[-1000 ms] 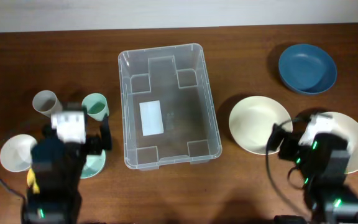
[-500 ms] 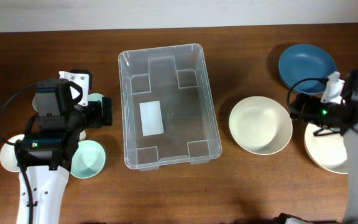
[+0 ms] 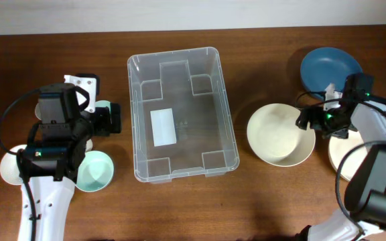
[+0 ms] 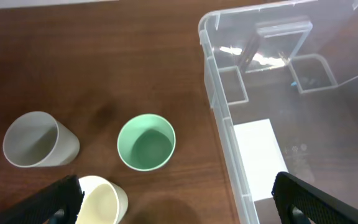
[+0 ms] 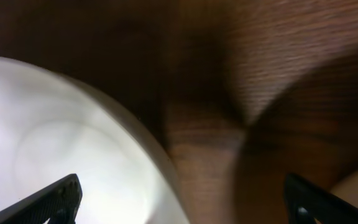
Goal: Pack container
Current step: 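Reach the right gripper to the cream bowl and grasp its rim, then carry the cream bowl with the right gripper into the container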
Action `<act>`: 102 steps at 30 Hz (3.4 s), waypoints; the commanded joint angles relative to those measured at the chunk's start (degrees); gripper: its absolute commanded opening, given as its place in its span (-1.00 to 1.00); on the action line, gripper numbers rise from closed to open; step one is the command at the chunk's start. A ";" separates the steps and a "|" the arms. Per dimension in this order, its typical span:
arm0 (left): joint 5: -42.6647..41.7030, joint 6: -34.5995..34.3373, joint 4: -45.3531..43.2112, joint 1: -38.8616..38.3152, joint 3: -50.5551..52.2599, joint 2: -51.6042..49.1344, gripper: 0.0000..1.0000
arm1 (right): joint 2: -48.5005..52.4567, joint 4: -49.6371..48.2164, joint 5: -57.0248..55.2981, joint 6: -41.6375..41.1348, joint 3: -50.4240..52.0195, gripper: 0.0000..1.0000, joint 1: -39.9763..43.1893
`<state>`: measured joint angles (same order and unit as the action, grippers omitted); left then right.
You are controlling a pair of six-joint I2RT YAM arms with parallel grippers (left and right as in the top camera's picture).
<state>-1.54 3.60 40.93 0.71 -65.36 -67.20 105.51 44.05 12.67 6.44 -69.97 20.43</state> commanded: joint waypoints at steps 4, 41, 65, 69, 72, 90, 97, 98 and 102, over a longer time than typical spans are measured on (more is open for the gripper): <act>-0.63 -0.37 -1.42 -0.17 -1.07 -0.35 0.99 | 4.76 -1.05 0.94 0.85 -0.74 0.98 0.13; -0.61 -0.35 -1.40 -0.17 -1.07 -0.35 0.86 | 1.99 -1.33 1.07 -7.45 -4.96 -0.93 -3.32; 1.18 -11.91 1.03 10.32 -2.49 -0.33 0.88 | -12.61 -2.51 -14.34 -10.75 -22.45 -0.93 -38.53; -0.90 -11.89 2.71 14.12 -2.84 -0.35 0.89 | -5.49 -8.96 -17.14 -9.09 -22.45 -0.92 -43.39; -0.83 -11.87 3.58 14.47 -2.84 -0.35 0.89 | -0.24 -15.26 -19.30 -7.02 -22.47 -0.92 -45.59; -0.83 -11.87 4.15 14.47 -2.84 -0.35 0.90 | 12.90 -19.74 -25.59 -6.88 -22.64 -0.84 -48.39; -0.83 -11.87 4.17 14.47 -2.84 -0.35 0.90 | 12.85 -19.12 -25.57 -6.88 -22.64 -0.70 -48.39; -0.83 -11.87 4.17 14.47 -2.84 -0.35 0.90 | 12.74 -19.06 -25.59 -6.88 -22.64 -0.60 -48.39; -0.83 -11.87 4.17 14.47 -2.84 -0.35 0.90 | 9.77 -18.16 -25.42 -6.88 -22.91 -0.31 -48.54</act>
<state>-1.56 -7.62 45.04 14.92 -66.98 -67.20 119.20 25.23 -11.35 -0.19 -91.92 -27.86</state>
